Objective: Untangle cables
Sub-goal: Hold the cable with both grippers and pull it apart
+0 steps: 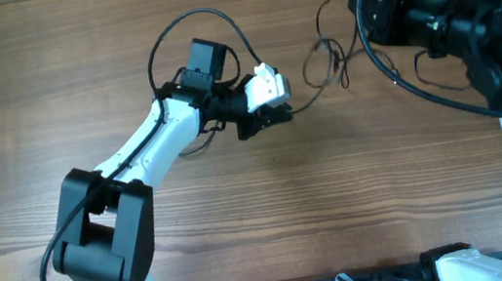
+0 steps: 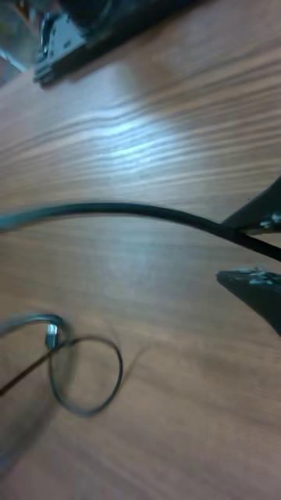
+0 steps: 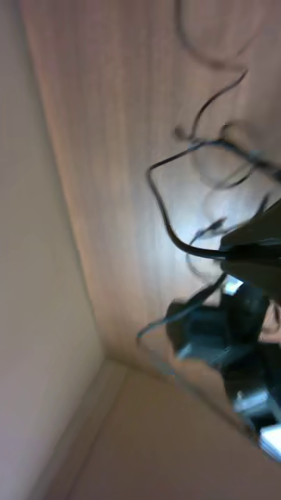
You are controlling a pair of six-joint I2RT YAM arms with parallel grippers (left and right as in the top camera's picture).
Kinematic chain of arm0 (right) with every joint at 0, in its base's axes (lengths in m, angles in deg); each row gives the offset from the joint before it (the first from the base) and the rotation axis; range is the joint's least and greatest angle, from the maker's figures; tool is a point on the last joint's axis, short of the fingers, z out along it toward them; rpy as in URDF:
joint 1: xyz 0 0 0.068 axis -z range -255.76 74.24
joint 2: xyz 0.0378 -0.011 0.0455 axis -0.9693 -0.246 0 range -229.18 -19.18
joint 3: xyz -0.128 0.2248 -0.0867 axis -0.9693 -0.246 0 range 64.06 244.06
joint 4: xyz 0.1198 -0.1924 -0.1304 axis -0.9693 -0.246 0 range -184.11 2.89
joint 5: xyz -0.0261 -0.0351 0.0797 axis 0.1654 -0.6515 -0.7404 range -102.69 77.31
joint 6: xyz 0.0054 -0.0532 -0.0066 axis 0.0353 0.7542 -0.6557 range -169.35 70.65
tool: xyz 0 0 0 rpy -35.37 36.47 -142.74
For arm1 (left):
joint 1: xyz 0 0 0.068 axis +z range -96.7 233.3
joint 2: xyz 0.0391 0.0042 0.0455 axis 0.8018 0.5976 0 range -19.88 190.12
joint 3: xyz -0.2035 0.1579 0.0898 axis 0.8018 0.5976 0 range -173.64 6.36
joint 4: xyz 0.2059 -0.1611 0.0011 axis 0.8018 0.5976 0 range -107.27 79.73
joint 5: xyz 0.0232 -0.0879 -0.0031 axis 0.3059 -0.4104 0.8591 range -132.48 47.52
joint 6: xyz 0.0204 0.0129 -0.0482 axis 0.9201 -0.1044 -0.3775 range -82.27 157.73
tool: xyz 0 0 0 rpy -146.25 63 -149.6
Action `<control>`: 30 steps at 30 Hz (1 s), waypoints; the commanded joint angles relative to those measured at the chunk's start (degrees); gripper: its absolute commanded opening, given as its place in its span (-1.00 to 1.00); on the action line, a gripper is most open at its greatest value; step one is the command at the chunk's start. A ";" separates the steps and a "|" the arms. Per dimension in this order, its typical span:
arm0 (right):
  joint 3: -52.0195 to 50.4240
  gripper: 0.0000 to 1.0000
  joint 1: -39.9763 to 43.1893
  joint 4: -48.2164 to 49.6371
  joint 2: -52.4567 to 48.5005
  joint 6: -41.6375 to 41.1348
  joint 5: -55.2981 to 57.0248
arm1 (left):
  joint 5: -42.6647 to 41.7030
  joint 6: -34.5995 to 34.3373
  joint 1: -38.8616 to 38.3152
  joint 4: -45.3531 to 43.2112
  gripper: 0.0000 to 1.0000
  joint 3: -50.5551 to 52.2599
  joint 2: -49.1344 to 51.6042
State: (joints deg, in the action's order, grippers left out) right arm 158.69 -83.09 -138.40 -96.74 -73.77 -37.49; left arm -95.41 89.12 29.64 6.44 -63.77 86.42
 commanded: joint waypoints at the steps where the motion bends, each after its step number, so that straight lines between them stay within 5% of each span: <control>1: 1.14 -0.91 -0.22 -5.22 -0.24 0.63 11.74 | 2.23 -6.14 3.23 0.15 -0.62 -1.16 -1.75; 8: 0.17 -0.92 -0.22 -10.91 -3.58 3.61 28.02 | 2.21 -7.93 11.15 4.46 -0.33 -1.18 -16.96; 15: -3.37 -0.91 -0.26 -8.31 -13.88 3.91 30.67 | 2.71 -15.72 15.15 4.66 -0.05 -1.18 -28.92; 17: -3.37 -0.91 -0.33 -7.41 -14.93 5.05 28.81 | 2.75 -16.11 15.19 5.95 0.43 -1.18 -29.22; 18: -3.37 -0.91 -0.33 -7.08 -14.93 5.16 27.76 | 2.75 -16.09 15.19 6.86 0.52 -1.18 -29.00; 26: -3.37 -0.91 -0.33 -7.41 -12.04 8.59 21.20 | 2.64 -15.85 12.57 8.83 1.00 -1.14 -20.22; 30: -3.34 -0.91 -0.37 -6.47 -10.60 9.75 16.35 | 2.64 -15.87 9.64 6.34 1.00 -1.14 -13.62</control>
State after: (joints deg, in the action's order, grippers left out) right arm 154.93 -83.11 -145.72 -110.34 -66.01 -15.35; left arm -92.70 73.36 41.62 14.09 -64.31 67.80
